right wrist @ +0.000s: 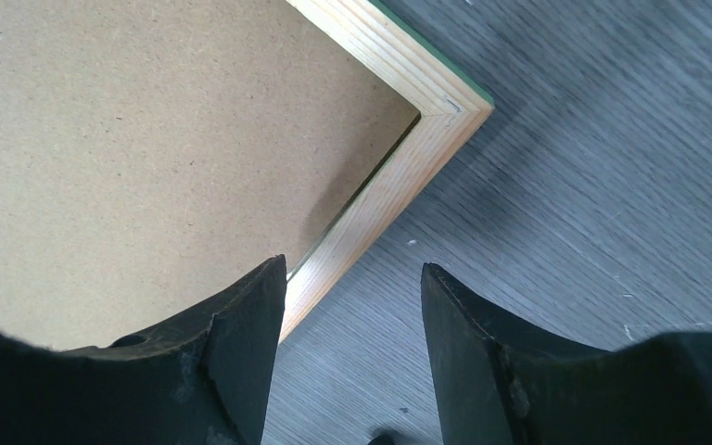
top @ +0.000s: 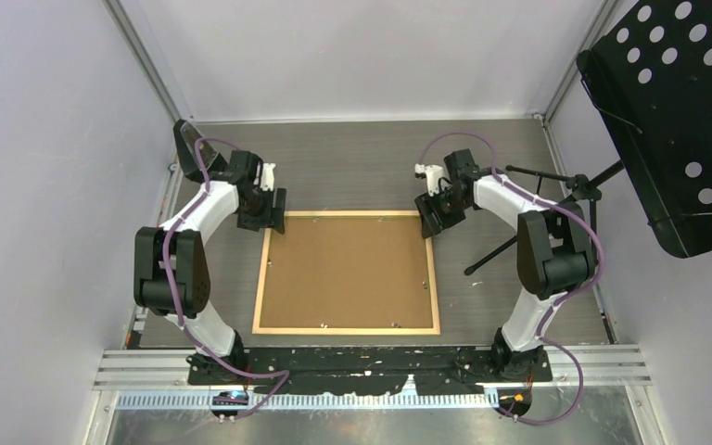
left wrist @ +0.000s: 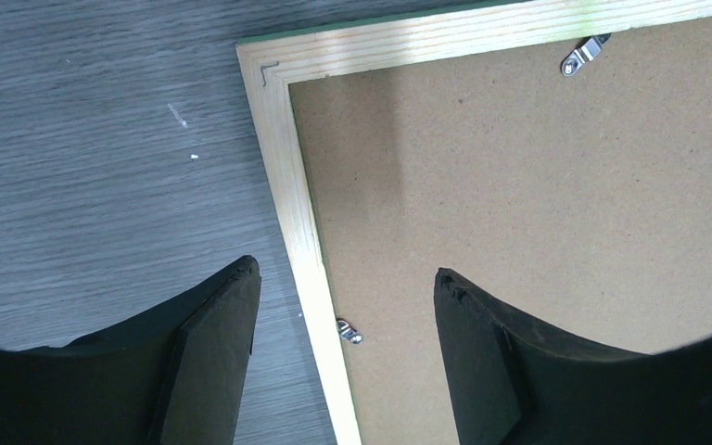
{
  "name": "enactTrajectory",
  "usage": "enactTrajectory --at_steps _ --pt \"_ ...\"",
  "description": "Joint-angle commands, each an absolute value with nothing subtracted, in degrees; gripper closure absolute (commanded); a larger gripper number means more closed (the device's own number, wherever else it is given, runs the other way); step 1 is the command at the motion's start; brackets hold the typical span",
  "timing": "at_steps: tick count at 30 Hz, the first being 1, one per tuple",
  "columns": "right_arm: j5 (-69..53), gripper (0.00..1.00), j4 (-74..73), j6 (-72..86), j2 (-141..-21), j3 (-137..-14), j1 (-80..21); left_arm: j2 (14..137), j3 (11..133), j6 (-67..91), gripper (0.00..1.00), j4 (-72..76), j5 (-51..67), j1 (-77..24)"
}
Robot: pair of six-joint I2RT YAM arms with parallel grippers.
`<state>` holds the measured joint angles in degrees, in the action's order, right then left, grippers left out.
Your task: Put the photo into the frame
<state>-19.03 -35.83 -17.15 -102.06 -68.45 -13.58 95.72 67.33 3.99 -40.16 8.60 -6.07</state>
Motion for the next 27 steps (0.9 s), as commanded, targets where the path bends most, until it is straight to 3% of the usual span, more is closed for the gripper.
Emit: enactTrajectory --at_steps 1,10,16,20,27 --pt "-23.0 0.39 -34.3 -15.2 -102.6 -68.0 -13.0 93.7 69.4 3.3 0.32 -39.9 9.2 -5.7" --pt "-22.9 0.45 -33.4 -13.9 -105.1 -67.7 -13.0 93.6 69.5 3.3 0.33 -40.1 10.1 -5.7" --pt "-23.4 0.6 -33.6 -13.6 -107.1 -68.8 -13.0 93.9 69.8 3.3 0.32 -40.2 10.7 -5.7" --pt "-22.9 0.78 -34.1 -14.1 -107.9 -70.7 -13.0 94.5 70.0 3.3 0.33 -40.3 10.7 -5.7" --pt "-22.2 0.88 -36.7 -14.7 -111.9 -80.1 -13.0 94.6 70.2 3.3 0.33 -40.5 11.0 -5.6"
